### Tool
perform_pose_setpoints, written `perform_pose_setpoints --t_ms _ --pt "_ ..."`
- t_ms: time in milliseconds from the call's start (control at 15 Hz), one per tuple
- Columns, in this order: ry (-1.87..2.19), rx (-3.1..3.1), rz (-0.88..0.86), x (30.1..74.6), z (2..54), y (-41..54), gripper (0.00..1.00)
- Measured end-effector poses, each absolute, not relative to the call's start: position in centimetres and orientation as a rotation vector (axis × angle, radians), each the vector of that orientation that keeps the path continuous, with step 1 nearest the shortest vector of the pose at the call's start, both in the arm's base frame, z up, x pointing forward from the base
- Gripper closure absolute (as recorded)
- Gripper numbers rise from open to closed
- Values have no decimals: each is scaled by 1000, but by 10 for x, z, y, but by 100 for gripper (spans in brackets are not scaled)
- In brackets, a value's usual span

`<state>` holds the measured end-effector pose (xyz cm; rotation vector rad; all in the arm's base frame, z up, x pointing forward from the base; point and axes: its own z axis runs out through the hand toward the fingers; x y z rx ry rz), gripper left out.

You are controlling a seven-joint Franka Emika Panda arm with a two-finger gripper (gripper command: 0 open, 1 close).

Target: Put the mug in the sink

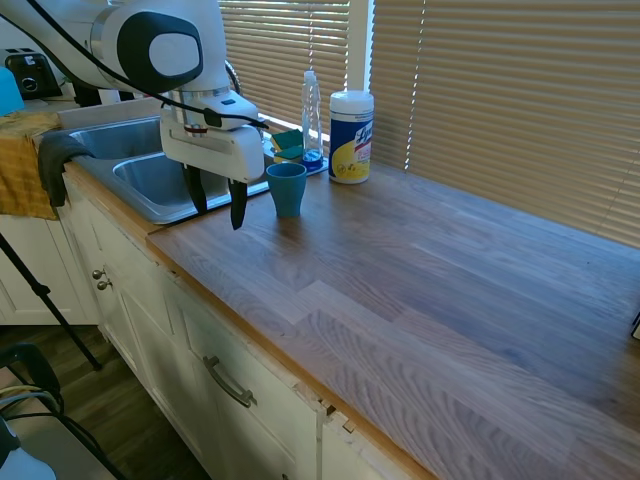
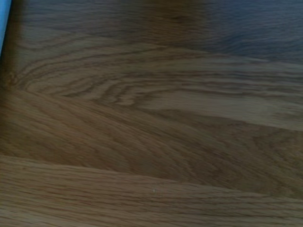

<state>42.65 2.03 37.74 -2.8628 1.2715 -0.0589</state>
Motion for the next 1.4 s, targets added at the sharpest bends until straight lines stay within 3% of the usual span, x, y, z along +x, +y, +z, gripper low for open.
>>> perform_pose_setpoints --t_ms 267,733,1067,1400 --pt "1265 -2852 -96 433 387 21 0" --pt "1172 -2810 -307 493 458 53 0" --pt "1213 -2791 -361 563 430 64 0" --pt "1259 -2814 -296 600 378 69 0"
